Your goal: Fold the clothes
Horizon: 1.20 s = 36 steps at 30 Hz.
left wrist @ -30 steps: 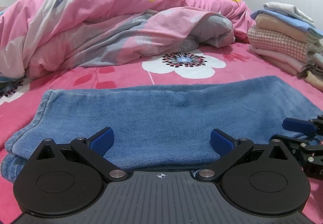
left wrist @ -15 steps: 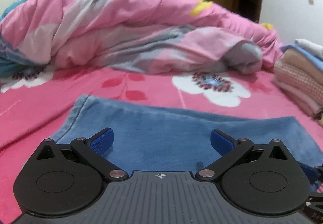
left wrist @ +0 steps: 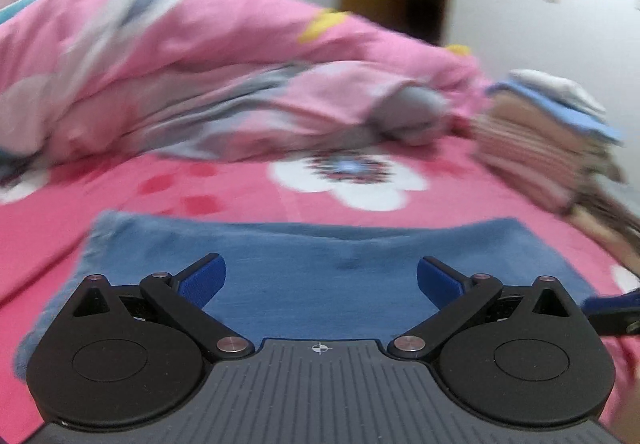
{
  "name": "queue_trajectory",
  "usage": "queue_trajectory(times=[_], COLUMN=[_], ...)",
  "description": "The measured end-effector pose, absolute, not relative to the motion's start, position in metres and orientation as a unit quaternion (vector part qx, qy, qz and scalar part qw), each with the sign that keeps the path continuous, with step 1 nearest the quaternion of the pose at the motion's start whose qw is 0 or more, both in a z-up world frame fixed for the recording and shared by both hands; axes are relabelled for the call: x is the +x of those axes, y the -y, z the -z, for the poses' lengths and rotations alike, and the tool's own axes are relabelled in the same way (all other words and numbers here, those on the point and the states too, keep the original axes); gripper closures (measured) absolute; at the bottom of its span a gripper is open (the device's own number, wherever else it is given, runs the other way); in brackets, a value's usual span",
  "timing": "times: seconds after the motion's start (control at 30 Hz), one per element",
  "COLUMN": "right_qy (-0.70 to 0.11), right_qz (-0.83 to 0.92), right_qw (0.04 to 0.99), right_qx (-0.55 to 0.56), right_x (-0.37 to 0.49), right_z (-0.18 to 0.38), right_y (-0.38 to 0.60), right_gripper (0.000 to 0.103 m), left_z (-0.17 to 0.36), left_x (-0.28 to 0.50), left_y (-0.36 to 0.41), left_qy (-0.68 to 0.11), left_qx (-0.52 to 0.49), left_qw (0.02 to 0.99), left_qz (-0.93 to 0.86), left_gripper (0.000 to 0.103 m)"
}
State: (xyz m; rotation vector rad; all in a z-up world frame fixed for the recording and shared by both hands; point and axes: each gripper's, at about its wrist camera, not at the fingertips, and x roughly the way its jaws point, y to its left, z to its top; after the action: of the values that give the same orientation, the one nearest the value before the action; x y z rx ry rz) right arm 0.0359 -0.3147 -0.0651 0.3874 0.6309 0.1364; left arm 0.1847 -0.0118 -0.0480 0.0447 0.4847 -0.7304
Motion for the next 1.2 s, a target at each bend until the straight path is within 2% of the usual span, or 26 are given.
queue_trajectory(times=[0.27,0.53,0.9,0.93,1.0,1.07,1.2], right_qy=[-0.358,-0.358,-0.318,-0.316,-0.315,-0.312,-0.320], right_qz=[-0.128,-0.114,-0.077,-0.073,-0.059,-0.048,-0.033], right_qw=[0.889,0.847,0.770,0.761,0.752,0.745,0.763], right_qx=[0.255,0.377,0.547,0.562,0.576,0.588,0.561], right_x=[0.047,0.064,0.049,0.048,0.049,0.048,0.046], right_z=[0.082,0.099,0.133,0.136,0.143,0.150,0.147], right_y=[0.287,0.296,0.329,0.332,0.335,0.337,0.337], right_gripper=[0.071,0.070,0.072,0.074,0.095,0.102,0.103], left_z=[0.063,0.073,0.075,0.075,0.075,0.075,0.076], left_x=[0.171,0.202,0.199,0.200,0.200,0.200,0.199], left_y=[0.033,0.009,0.008,0.008,0.009,0.010,0.010], left_qy=[-0.244,-0.300,-0.295,-0.295,-0.296,-0.296,-0.295], left_qx=[0.077,0.029,0.051,0.051,0.052,0.053,0.058], left_qw=[0.884,0.891,0.891,0.891,0.891,0.891,0.891], left_qz=[0.391,0.339,0.341,0.341,0.340,0.340,0.341], left_gripper=[0.000,0.000,0.000,0.000,0.000,0.000,0.000])
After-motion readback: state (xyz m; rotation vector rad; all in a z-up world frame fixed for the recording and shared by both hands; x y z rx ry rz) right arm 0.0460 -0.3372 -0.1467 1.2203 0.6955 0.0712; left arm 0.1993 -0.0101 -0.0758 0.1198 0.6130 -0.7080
